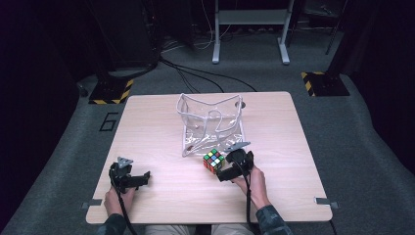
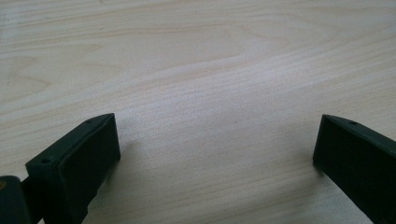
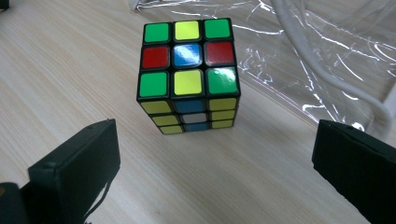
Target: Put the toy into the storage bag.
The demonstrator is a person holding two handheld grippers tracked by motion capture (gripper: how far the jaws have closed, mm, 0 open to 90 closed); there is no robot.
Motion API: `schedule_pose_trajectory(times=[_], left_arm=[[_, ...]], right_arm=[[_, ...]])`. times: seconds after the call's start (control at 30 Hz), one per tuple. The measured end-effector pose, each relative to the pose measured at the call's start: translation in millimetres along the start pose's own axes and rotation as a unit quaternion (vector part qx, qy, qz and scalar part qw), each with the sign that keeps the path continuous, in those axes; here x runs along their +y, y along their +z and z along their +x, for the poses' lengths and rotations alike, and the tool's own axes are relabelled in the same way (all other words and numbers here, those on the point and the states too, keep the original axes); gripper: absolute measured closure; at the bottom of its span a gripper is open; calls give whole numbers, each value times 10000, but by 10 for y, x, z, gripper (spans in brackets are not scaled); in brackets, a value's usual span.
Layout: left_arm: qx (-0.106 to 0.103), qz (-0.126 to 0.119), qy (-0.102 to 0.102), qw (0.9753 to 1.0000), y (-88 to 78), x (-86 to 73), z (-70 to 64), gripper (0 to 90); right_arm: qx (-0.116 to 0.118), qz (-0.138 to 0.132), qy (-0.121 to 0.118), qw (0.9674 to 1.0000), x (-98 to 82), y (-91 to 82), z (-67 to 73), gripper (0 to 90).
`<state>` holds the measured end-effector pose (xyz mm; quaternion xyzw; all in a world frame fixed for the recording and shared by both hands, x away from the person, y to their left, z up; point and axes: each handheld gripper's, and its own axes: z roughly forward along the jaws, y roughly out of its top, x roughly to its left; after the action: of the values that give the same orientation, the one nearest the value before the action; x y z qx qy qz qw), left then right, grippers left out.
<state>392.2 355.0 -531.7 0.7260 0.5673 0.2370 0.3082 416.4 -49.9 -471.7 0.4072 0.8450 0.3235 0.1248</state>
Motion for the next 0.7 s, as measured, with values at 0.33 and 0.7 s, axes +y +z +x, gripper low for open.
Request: schedule_pose_trajectory(times=[0.33,0.7], left_arm=[[0,0,-1,10000,0,0,0,4],[-3,3,7,10000,1,1,1,4]], right_arm=[[4,144,-122,9998,33,136,69,0],[33,234,-217,9995,72,259,121,0]])
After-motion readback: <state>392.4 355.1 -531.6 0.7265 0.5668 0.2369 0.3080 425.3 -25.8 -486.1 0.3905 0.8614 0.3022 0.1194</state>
